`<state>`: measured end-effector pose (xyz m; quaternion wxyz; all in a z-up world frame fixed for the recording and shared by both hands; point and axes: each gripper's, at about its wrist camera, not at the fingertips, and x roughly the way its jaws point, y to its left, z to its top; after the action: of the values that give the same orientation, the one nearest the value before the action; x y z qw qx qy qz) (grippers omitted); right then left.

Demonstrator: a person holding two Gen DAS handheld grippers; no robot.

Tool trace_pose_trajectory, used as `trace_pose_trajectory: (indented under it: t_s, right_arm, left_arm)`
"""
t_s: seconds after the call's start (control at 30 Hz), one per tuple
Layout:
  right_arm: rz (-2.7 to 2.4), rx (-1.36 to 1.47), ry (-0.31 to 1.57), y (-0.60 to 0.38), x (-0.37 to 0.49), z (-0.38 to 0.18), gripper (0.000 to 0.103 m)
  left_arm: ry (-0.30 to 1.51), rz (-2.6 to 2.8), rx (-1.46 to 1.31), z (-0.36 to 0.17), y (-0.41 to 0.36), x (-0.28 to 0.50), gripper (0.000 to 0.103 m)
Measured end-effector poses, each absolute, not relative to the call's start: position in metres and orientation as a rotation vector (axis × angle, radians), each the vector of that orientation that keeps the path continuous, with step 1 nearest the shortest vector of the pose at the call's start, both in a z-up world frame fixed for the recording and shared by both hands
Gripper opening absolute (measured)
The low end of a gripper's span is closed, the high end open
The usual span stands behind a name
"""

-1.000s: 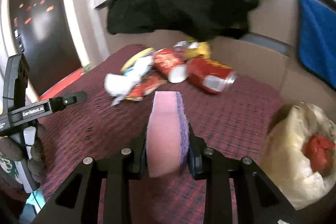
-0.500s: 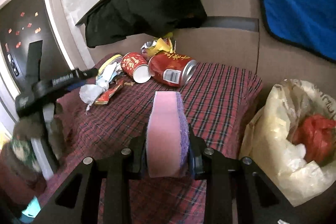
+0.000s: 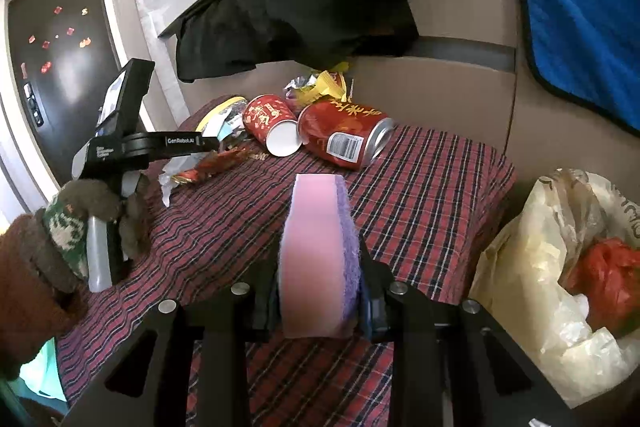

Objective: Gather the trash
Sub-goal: 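Grasp the white plastic bag from the pile with the left gripper, then carry the white bag in the left gripper to the bin while the right gripper carries the plush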

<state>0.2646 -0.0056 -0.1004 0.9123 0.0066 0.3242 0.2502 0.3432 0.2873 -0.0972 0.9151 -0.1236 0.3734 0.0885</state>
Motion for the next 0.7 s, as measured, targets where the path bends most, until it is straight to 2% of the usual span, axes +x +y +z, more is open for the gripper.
trace_pose_trajectory:
  t_s: [0.3,0.53,0.7]
  right_arm:
    - [0.524,0.04,0.643,-0.007,0.254,-0.083,0.028]
    - [0.527,0.075,0.651,-0.007,0.249,-0.068,0.028]
    - [0.506,0.043,0.587,-0.011,0.232,-0.046,0.028]
  left_arm:
    - [0.693,0.124,-0.309,-0.071,0.28,0.276,0.03]
    - [0.634,0.075,-0.294,-0.044,0.251,0.228,0.03]
    - [0.56,0.057,-0.247,-0.024,0.215,0.196,0.03]
